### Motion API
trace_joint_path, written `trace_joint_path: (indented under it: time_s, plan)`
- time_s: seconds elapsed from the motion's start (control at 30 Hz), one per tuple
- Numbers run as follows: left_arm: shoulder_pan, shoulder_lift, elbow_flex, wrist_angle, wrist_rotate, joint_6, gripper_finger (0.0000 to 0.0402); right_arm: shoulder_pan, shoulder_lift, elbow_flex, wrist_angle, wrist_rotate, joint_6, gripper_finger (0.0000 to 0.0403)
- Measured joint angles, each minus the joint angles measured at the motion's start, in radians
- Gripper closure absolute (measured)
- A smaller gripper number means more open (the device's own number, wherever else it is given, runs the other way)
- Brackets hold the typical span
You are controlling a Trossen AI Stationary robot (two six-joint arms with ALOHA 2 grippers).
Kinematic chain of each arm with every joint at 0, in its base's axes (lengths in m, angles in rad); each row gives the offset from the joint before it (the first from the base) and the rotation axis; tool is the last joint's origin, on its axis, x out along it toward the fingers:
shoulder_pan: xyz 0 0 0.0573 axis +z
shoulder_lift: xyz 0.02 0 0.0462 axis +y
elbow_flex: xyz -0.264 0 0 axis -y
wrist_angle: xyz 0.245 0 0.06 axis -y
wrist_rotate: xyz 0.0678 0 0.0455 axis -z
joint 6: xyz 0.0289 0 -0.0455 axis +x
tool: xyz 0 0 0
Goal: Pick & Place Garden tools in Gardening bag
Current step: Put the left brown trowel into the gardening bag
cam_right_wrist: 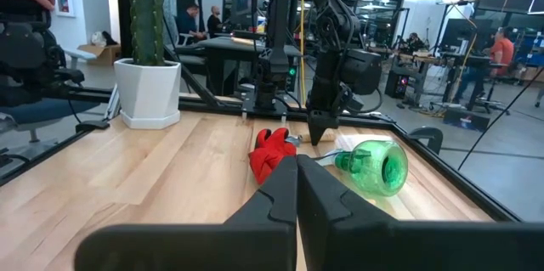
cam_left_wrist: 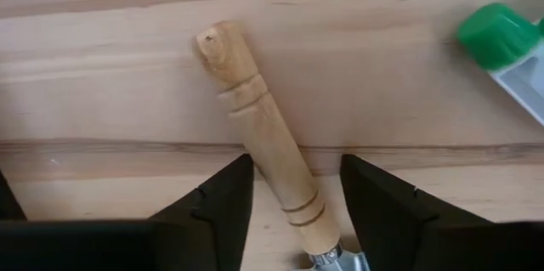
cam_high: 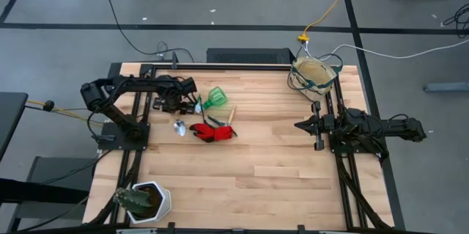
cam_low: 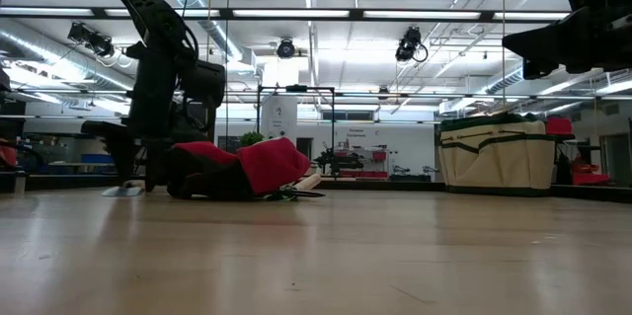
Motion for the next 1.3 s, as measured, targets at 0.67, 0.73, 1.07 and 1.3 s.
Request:
trace_joint_path:
  time_s: [0.67, 0.73, 1.07, 1.3]
  plan:
    - [-0.003, 0.0, -0.001, 0.022, -0.008, 0.024, 0.032, 0.0, 0.0, 0.0, 0.0, 0.0, 0.0, 0.0399]
    - [-0.003, 0.0, -0.001, 0.022, -0.01, 0.027, 0.0319, 0.0, 0.0, 0.0, 0.0, 0.0, 0.0, 0.0399]
    - [-0.003, -0.011, -0.001, 0.008, 0.02, 0.027, 0.0326, 0.0, 0.0, 0.0, 0.0, 0.0, 0.0, 0.0399]
    - [-0.004, -0.072, -0.001, -0.003, 0.051, 0.027, 0.0326, 0.0, 0.0, 0.0, 0.0, 0.0, 0.0, 0.0399]
